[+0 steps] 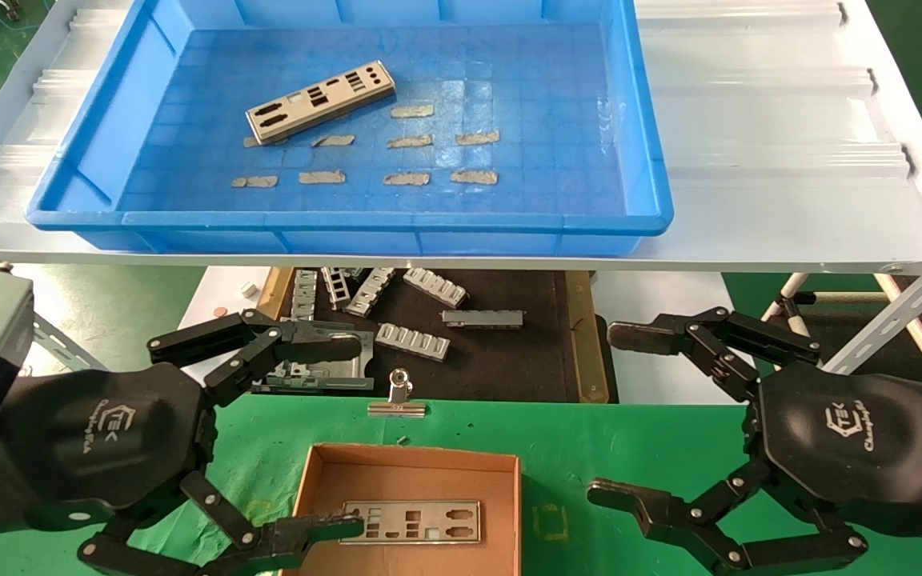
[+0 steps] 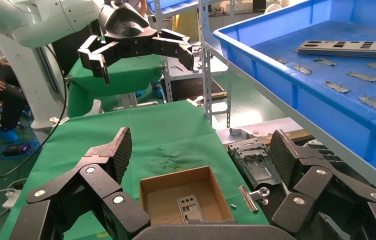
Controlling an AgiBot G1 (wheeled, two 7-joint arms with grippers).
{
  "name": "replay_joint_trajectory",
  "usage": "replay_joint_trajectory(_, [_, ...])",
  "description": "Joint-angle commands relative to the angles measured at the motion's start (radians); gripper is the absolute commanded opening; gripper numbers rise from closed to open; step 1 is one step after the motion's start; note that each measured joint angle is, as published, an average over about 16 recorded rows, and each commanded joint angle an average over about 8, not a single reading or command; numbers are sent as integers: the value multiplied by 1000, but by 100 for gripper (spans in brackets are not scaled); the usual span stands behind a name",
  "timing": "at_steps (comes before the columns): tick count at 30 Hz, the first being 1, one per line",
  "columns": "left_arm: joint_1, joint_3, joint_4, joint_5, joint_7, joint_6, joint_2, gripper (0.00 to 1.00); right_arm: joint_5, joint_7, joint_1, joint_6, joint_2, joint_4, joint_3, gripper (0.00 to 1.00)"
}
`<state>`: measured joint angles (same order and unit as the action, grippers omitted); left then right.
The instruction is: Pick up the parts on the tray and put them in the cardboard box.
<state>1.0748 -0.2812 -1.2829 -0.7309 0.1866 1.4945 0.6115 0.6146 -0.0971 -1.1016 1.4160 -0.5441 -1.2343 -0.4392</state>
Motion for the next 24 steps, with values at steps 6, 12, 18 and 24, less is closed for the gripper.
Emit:
replay_joint_trajectory(6, [0,0,0,0,0,0,0,100,0,0,0,0,0,0,0,100])
replay_joint_trajectory(12, [0,0,0,0,0,0,0,100,0,0,0,0,0,0,0,100])
replay_joint_trajectory(18, [0,0,0,0,0,0,0,100,0,0,0,0,0,0,0,100])
replay_joint_trajectory(24, [0,0,0,0,0,0,0,100,0,0,0,0,0,0,0,100])
